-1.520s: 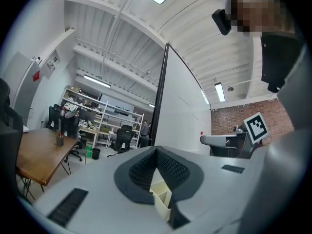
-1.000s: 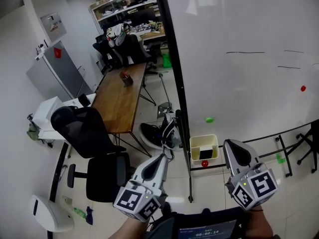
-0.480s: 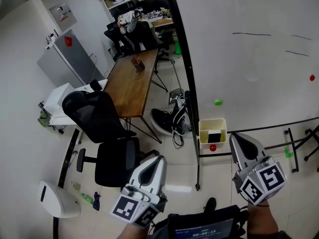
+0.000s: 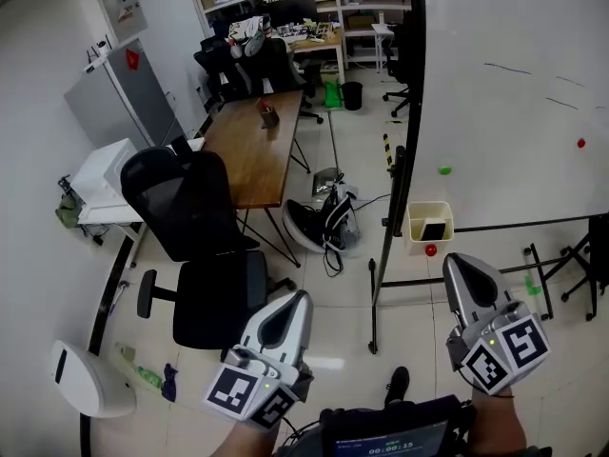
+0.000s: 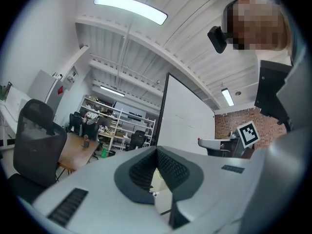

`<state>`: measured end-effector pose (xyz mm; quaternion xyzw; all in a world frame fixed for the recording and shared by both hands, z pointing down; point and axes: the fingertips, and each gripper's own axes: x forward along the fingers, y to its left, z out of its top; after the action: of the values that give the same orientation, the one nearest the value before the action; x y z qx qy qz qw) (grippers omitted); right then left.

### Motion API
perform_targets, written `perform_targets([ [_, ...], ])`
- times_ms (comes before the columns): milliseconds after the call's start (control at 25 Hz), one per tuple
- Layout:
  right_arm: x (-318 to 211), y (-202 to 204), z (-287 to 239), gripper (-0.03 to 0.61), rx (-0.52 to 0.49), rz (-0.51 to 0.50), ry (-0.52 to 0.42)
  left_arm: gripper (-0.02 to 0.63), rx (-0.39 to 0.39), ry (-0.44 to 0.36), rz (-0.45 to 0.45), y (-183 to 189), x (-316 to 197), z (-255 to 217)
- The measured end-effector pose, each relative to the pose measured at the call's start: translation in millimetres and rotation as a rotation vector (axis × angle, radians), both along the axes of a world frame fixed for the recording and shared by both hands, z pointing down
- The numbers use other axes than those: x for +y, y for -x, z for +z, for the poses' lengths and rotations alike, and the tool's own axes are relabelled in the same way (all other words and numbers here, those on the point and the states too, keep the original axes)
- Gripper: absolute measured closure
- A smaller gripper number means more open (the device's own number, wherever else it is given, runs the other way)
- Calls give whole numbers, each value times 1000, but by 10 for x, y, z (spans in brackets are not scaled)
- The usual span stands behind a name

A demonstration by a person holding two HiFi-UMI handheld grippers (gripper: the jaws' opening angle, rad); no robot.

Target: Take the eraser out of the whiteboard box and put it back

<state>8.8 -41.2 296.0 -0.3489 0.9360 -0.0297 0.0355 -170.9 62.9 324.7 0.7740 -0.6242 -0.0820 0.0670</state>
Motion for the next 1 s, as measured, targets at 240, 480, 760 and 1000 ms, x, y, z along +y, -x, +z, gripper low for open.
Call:
perform_targets([
  [240, 712, 203, -35, 558, 11, 61, -21, 584, 8, -53, 59, 247, 572, -46],
  [480, 1245, 239, -126, 558, 41, 124, -35, 584, 49, -38, 176, 216, 873, -4],
  [760, 1572, -66, -399, 558, 15, 135, -54, 584, 58, -65, 213, -125, 1130, -251],
  [1000, 1563, -557, -498, 558, 28, 101, -53, 584, 54, -82, 186, -606, 1092, -403],
])
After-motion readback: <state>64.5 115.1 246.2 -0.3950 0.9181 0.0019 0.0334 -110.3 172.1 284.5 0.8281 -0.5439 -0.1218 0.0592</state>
